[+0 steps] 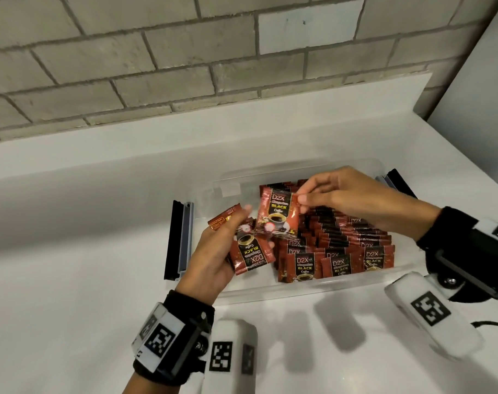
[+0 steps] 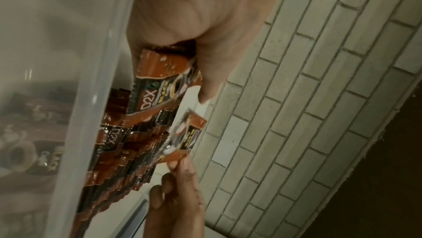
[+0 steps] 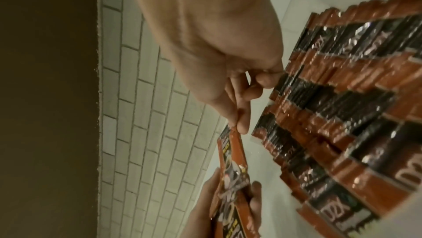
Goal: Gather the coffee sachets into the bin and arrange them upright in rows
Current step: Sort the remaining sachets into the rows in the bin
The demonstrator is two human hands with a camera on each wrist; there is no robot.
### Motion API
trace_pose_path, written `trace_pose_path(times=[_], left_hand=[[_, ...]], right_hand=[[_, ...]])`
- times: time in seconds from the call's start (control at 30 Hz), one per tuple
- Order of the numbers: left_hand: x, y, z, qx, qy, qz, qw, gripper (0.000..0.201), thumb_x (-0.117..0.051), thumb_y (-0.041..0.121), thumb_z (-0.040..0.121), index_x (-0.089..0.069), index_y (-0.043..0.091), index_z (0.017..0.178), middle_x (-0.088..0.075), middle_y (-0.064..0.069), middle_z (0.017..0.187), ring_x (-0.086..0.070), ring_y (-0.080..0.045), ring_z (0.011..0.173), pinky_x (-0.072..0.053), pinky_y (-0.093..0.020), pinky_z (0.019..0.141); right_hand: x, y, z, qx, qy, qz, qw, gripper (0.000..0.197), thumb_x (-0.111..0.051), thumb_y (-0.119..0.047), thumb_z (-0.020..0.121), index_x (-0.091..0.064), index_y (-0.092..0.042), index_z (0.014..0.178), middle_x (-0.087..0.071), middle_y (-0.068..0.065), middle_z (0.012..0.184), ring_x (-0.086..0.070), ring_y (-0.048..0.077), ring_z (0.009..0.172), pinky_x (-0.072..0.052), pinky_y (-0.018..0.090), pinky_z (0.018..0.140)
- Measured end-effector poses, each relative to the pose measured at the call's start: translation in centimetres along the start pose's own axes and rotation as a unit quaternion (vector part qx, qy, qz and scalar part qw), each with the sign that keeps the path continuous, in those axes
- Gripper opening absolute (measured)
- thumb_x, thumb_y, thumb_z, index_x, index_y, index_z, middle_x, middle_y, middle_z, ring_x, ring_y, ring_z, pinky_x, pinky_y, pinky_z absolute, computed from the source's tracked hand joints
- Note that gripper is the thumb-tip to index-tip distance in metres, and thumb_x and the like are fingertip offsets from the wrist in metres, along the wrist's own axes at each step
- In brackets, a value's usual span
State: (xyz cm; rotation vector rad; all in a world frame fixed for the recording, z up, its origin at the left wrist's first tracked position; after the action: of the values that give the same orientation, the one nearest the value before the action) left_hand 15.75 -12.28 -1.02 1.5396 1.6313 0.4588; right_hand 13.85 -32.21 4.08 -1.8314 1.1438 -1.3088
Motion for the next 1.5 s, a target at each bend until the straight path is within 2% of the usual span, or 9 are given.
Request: trace_pose_path(times=[0.1,0.2,0.4,0.6,0.87,1.07,1.17,1.33,1.5], left_hand=[[0.3,0.2,0.4,0.022,-0.013,-0.072,0.997,0.011,-0.055,0.015,0.089,-0.057,0.012,0.079,-0.068,-0.018,0.096,-0.068,-0.032,0.080,-0.060,-0.044,0.067],[0.0,0.4,0.3,0.025,-0.047,-0.097,0.994,0.016,-0.039,-0.002,0.080,-0.052,0.006,0.076,-0.064,-0.022,0.105,-0.063,-0.044,0.103,-0.054,-0.049,0.084],[0.5,-0.1,0.8,0.000,-0.025,-0.048,0.999,0.046,-0.043,-0.013,0.078,-0.051,-0.015,0.123,-0.068,-0.022,0.113,-0.066,-0.037,0.103,-0.059,-0.042,0.074],[0.4,0.2,0.5,-0.058,0.019,-0.055,0.997,0.031,-0.055,-0.020,0.078,-0.062,0.003,0.097,-0.070,-0.020,0.109,-0.068,-0.034,0.099,-0.056,-0.045,0.082],[0.7,0.8,0.1,-0.125,0.042,-0.092,0.987,0.041,-0.065,-0.012,0.078,-0.063,0.005,0.115,-0.073,-0.012,0.100,-0.072,-0.024,0.090,-0.060,-0.030,0.071],[0.5,0.9,0.1,-0.118,0.021,-0.096,0.988,0.036,-0.066,-0.006,0.080,-0.064,0.006,0.113,-0.072,-0.014,0.106,-0.072,-0.025,0.089,-0.060,-0.035,0.073],[0.4,0.7,0.3,-0.094,0.003,-0.097,0.991,0.032,-0.067,-0.005,0.079,-0.065,0.011,0.107,-0.073,-0.013,0.103,-0.073,-0.026,0.084,-0.060,-0.039,0.070],[0.3,0.5,0.5,-0.071,-0.025,-0.101,0.992,0.040,-0.071,0.000,0.065,-0.065,0.010,0.104,-0.073,-0.016,0.103,-0.073,-0.027,0.083,-0.061,-0.036,0.066],[-0.5,0.6,0.0,-0.074,-0.063,-0.081,0.992,0.040,-0.071,-0.002,0.064,-0.065,0.004,0.103,-0.072,-0.018,0.101,-0.072,-0.027,0.083,-0.058,-0.038,0.076]], right_hand=[[0.5,0.7,-0.8,0.002,-0.019,-0.044,0.999,0.007,-0.065,-0.022,0.089,-0.070,-0.021,0.093,-0.075,-0.008,0.084,-0.067,-0.001,0.090,-0.038,0.029,0.100],[-0.8,1.6,-1.6,0.030,-0.060,-0.123,0.990,0.004,-0.068,-0.020,0.087,-0.070,-0.022,0.086,-0.074,-0.012,0.079,-0.068,-0.003,0.082,-0.045,0.020,0.088],[-3.0,2.5,-2.1,0.066,-0.091,-0.238,0.965,0.008,-0.071,-0.017,0.084,-0.069,-0.022,0.079,-0.072,-0.010,0.078,-0.065,-0.005,0.069,-0.045,0.010,0.061],[-2.8,2.2,-2.0,0.069,-0.071,-0.323,0.941,0.013,-0.069,-0.017,0.086,-0.063,-0.024,0.077,-0.066,-0.008,0.078,-0.060,0.005,0.078,-0.039,0.008,0.062],[-2.8,1.3,-1.7,0.052,-0.079,-0.340,0.935,0.021,-0.069,-0.013,0.085,-0.059,-0.025,0.071,-0.059,-0.010,0.066,-0.058,0.004,0.063,-0.051,0.021,0.074],[-4.7,2.0,-0.9,0.079,-0.115,-0.408,0.902,0.005,-0.068,-0.008,0.083,-0.064,-0.011,0.082,-0.047,-0.012,0.069,-0.060,0.018,0.085,-0.051,0.029,0.067],[-4.2,1.5,-1.1,0.057,-0.118,-0.391,0.911,0.011,-0.072,-0.017,0.083,-0.063,-0.016,0.088,-0.054,-0.011,0.074,-0.061,0.015,0.081,-0.051,0.027,0.066],[-1.9,0.3,-1.2,0.006,-0.076,-0.189,0.979,0.047,-0.074,-0.056,0.064,-0.061,-0.027,0.098,-0.068,-0.009,0.086,-0.064,0.005,0.081,-0.044,0.020,0.070],[-2.6,0.0,-0.5,-0.006,-0.050,0.009,0.999,0.026,-0.076,-0.032,0.075,-0.065,-0.018,0.093,-0.073,0.003,0.097,-0.067,0.012,0.089,-0.045,0.024,0.079]])
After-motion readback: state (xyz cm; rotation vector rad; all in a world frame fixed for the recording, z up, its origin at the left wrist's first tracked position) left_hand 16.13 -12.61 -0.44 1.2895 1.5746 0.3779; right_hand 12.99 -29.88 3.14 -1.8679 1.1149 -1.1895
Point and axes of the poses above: each hand's wrist, its own z-axis towards the middle knuckle, its own x-axis out of the back of the hand, y = z × x, the point moved 4 cm from there along z, towards the middle knuckle
